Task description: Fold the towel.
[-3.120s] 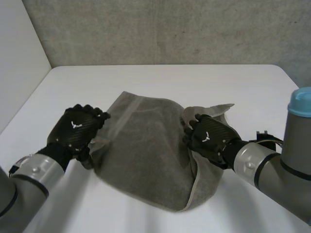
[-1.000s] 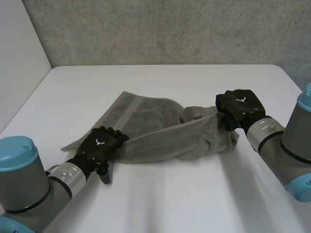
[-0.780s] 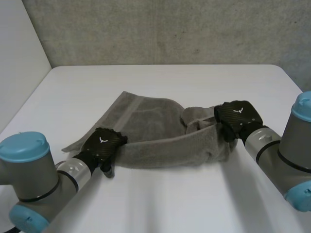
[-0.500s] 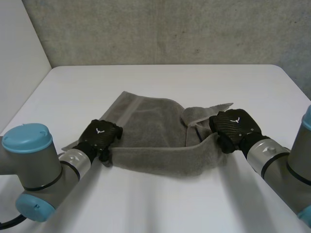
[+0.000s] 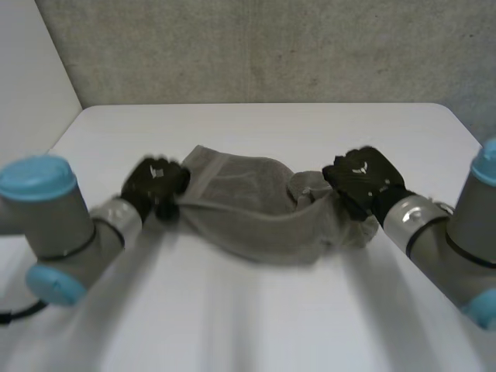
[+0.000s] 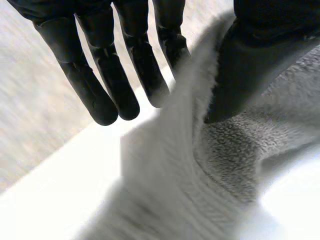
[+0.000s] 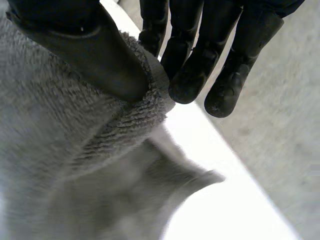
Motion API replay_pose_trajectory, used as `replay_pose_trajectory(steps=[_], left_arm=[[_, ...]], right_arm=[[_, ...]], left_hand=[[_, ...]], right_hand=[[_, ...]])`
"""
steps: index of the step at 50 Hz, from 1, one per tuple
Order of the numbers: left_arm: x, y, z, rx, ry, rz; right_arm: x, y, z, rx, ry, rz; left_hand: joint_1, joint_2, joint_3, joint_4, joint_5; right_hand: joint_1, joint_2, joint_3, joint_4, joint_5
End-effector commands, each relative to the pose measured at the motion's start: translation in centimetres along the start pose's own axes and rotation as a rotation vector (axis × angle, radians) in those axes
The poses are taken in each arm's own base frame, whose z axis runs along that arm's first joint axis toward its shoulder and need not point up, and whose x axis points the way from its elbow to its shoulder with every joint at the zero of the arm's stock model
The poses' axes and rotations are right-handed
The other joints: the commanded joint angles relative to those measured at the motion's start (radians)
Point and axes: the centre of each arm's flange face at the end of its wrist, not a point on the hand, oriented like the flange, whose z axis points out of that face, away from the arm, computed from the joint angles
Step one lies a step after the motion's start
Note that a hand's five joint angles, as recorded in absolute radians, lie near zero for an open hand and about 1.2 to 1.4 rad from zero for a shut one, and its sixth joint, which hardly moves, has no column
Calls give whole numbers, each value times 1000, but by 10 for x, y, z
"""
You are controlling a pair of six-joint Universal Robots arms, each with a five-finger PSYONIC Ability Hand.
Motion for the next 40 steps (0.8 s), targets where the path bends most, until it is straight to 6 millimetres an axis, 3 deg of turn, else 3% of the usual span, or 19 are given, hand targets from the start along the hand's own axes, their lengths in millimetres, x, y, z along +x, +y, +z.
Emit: replay_pose_trajectory(steps=[1, 2, 3, 4, 6, 7, 9, 15, 18, 20, 22, 23, 25, 26, 28, 29, 31, 34, 40], left_arm=[[-52, -97, 55, 356, -169, 90], [-52, -97, 56, 357, -170, 90], [-63, -126, 60, 464, -208, 107], [-63, -126, 60, 465, -208, 107], [-79, -189, 55, 721, -284, 105], [-79, -189, 54, 723, -285, 105], [-93, -243, 35, 953, -360, 40], [-110, -268, 18, 1087, -458, -16], [-113, -256, 22, 1047, -467, -10], [-120, -238, 26, 990, -482, 1], [-127, -196, 31, 862, -489, 20], [-127, -196, 31, 861, -489, 20], [-112, -157, 31, 741, -407, 28], [-112, -157, 31, 741, -406, 28], [-87, -109, 25, 601, -285, 24], [-87, -109, 25, 601, -285, 23], [-61, -68, 13, 488, -182, 14], [-41, -30, -2, 372, -132, 18], [-27, 12, -28, 203, -130, 122]], right_arm=[[53, -87, 50, 338, 307, -320], [54, -88, 50, 339, 308, -320], [77, -117, 51, 451, 459, -330], [77, -118, 51, 452, 460, -330], [113, -172, 39, 674, 735, -321], [113, -172, 39, 675, 737, -320], [140, -212, 12, 849, 909, -263], [139, -208, 12, 809, 818, -184], [119, -181, 34, 665, 659, -210], [108, -169, 42, 605, 587, -225], [88, -145, 51, 478, 464, -242], [88, -145, 51, 478, 463, -242], [69, -116, 54, 350, 358, -236], [69, -116, 54, 349, 357, -236], [44, -79, 56, 215, 246, -220], [44, -79, 56, 214, 245, -220], [20, -46, 53, 101, 150, -195], [-2, -18, 45, 12, 77, -178], [-31, 10, 28, -87, -7, -159]], left_hand=[[45, 45, 22, 43, 33], [45, 45, 22, 43, 33], [45, 45, 22, 43, 33], [45, 45, 22, 43, 33], [45, 45, 22, 43, 33], [45, 45, 22, 43, 33], [45, 45, 22, 43, 33], [45, 45, 22, 43, 33], [45, 45, 22, 43, 33], [45, 45, 22, 43, 33], [45, 45, 22, 43, 33], [45, 45, 22, 43, 33], [45, 45, 22, 43, 33], [45, 45, 22, 43, 33], [45, 45, 22, 43, 33], [45, 45, 22, 43, 33], [45, 45, 22, 43, 33], [45, 45, 22, 43, 33], [45, 45, 22, 43, 33]], right_hand=[[69, 72, 53, 60, 54], [69, 72, 53, 60, 54], [69, 72, 53, 60, 54], [69, 72, 53, 60, 54], [69, 72, 53, 60, 54], [69, 72, 53, 60, 54], [69, 72, 53, 60, 54], [69, 72, 53, 60, 54], [69, 72, 53, 60, 54], [69, 72, 53, 60, 54], [69, 72, 53, 60, 54], [69, 72, 53, 60, 54], [69, 72, 53, 60, 54], [69, 72, 53, 60, 54], [69, 72, 53, 60, 54], [69, 72, 53, 60, 54], [69, 72, 53, 60, 54], [69, 72, 53, 60, 54], [69, 72, 53, 60, 54]])
